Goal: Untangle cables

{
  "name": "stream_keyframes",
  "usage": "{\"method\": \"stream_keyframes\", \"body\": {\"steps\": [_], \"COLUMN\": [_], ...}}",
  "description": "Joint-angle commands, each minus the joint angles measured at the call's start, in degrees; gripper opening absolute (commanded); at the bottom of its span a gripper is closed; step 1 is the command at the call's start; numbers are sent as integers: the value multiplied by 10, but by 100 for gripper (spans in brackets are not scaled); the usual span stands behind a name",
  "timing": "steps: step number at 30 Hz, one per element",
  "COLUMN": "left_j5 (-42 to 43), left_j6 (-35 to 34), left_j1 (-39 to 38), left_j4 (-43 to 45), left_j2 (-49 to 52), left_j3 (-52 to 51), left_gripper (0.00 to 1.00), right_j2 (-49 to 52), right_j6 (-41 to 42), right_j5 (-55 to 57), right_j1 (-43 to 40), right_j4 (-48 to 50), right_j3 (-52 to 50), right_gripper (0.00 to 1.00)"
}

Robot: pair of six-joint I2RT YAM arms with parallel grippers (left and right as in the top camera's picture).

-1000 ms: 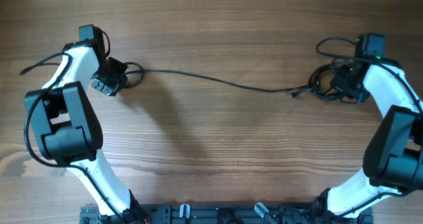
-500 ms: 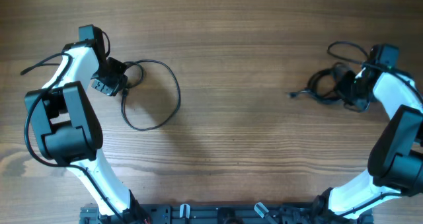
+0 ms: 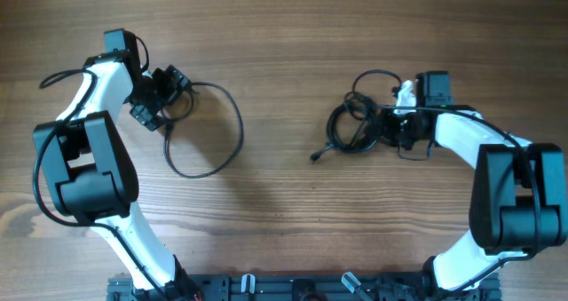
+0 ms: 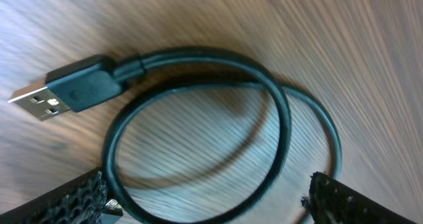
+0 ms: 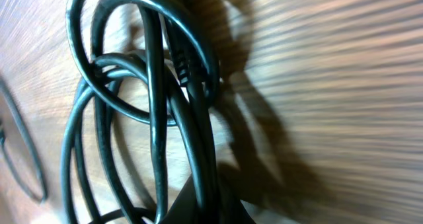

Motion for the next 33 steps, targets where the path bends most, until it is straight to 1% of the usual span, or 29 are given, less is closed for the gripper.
{"method": "stream_keyframes", "body": {"steps": [1, 3, 6, 7, 9, 10, 13, 15, 17, 21, 23, 25, 26, 28, 30, 31, 32, 33], "left_j5": [125, 157, 156, 156, 140, 131, 113, 113, 113, 113, 113, 94, 84, 52, 42, 42, 39, 38], "left_j6": [120, 162, 175, 175, 175, 175, 175, 175, 175, 175, 175, 175, 173, 141, 131, 131, 131, 130], "left_j1": [-7, -22, -57, -68, -91, -99, -115, -116, -114, -114, -114, -114, -114, -114, -114, -114, -114, -114], "left_j4": [1, 8, 23, 27, 31, 33, 38, 37, 35, 35, 35, 34, 33, 32, 31, 31, 31, 31], "left_j2": [-28, -33, -32, -32, -32, -32, -32, -32, -33, -45, -45, -45, -45, -45, -45, -45, -45, -45], "left_j3": [-15, -15, -15, -15, -15, -15, -15, -15, -15, -15, -15, -15, -15, -15, -15, -15, -15, -15], "left_gripper": [100, 96, 84, 84, 84, 85, 87, 88, 86, 86, 88, 96, 96, 96, 96, 96, 96, 96], "right_j2": [9, 9, 9, 9, 9, 9, 9, 9, 9, 9, 9, 9, 9, 9, 9, 9, 9, 9], "right_j6": [-31, -28, 14, 18, 20, 23, 74, 87, 111, 156, 157, 172, 185, 192, 197, 195, 184, 168], "right_j5": [-94, -159, -183, -182, -182, -177, -122, -95, -73, -69, -63, -20, -1, 1, 2, 6, 17, 24], "right_j1": [8, 10, 24, 36, 63, 78, 128, 157, 185, 241, 268, 293, 301, 304, 304, 303, 301, 300], "right_j4": [10, 27, 52, 61, 75, 78, 74, 75, 75, 83, 92, 93, 94, 97, 86, 60, 24, -12], "right_j3": [3, 3, 3, 3, 3, 3, 3, 3, 3, 3, 3, 3, 3, 3, 5, 14, 29, 47], "right_gripper": [14, 15, 14, 14, 13, 10, 9, 9, 9, 8, 9, 10, 10, 9, 8, 11, 17, 27]}}
